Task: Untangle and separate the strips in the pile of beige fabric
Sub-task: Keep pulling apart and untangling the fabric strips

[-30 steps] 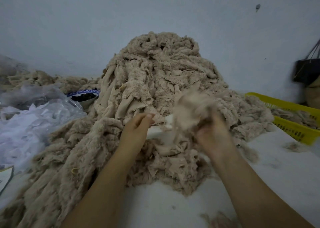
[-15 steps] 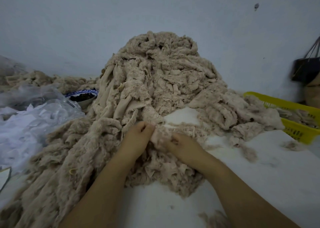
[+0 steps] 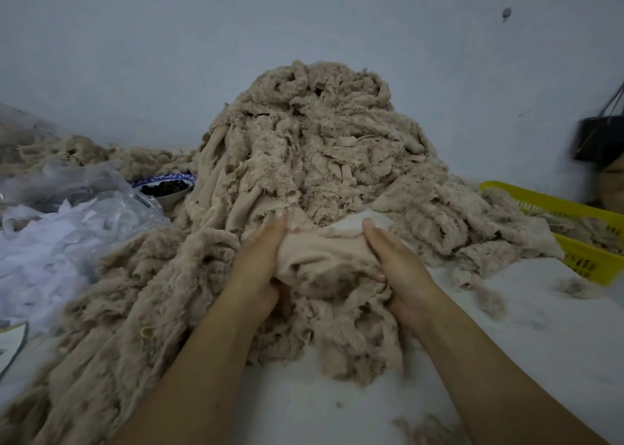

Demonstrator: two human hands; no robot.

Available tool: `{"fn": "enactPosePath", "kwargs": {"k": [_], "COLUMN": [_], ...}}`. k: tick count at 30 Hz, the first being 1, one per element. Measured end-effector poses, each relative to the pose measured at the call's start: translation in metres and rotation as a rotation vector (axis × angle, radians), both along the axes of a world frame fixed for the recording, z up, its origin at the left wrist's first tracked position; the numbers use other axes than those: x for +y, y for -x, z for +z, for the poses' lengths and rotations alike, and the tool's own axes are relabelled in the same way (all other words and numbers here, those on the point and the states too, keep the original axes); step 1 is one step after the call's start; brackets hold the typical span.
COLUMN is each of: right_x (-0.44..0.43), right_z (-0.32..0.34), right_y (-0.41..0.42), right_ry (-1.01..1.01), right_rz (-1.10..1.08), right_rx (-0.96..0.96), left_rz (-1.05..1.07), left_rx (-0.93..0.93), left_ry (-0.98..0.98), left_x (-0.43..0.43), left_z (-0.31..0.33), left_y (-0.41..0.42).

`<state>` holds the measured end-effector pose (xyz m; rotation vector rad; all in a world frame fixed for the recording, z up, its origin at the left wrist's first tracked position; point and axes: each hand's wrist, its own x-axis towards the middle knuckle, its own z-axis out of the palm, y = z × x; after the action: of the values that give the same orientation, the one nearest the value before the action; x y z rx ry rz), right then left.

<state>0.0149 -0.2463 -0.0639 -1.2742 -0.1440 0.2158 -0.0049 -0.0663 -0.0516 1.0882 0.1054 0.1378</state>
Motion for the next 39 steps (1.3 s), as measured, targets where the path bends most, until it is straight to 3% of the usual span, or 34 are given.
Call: {"fn": "enactPosePath", "kwargs": {"k": [3,6,9,14,16,19,20,22,25,29,34,39], "right_x": [0.000,0.002,0.001,0.000,0.001,0.005,0.007,0.009,0.010,0.014,0.011,0.014], "right_z": [-0.002,-0.001,-0.001,0.001,0.002,0.001,0.001,0.000,0.000,-0.001,0.001,-0.006], "right_y": [0.002,0.007,0.007,0.004,0.003,0.004,0.006,0.008,0.012,0.014,0.009,0.006], "right_ry": [0.106,0.218,0.296,0.194,0.140,0.175,0.192,0.245,0.420,0.633,0.611,0.576], "right_rz": [0.149,0.196,0.096,-0.039,-0.059,-0.063,-0.057,-0.054,-0.031,0.059,0.019,0.007], "right_rx": [-0.075,-0.111,-0.082,0.004,0.041,-0.026,-0.056,-0.120,-0.222,-0.275,-0.276,-0.273], "left_rz": [0.016,-0.055,-0.077,-0.054,-0.010,0.018,-0.035,-0.130,-0.051,0.036,0.007,-0.057], "left_rx": [0.057,0.102,0.088,0.072,0.081,0.029,-0.026,-0.094,-0.129,-0.051,0.067,0.103], "left_ry": [0.240,0.352,0.380,0.407,0.170,-0.604,-0.744,-0.836,-0.713,-0.273,0.124,0.298], "left_x": [0.005,0.010,0.013,0.019,0.014,-0.006,-0.012,-0.017,-0.012,-0.001,0.001,0.002], "left_z": [0.004,0.005,0.003,0.004,0.003,0.001,-0.003,-0.014,-0.017,-0.009,-0.001,0.000], "left_y": [-0.001,0.001,0.000,-0.001,-0.004,0.002,0.004,0.005,0.003,0.001,0.002,0.001]}}
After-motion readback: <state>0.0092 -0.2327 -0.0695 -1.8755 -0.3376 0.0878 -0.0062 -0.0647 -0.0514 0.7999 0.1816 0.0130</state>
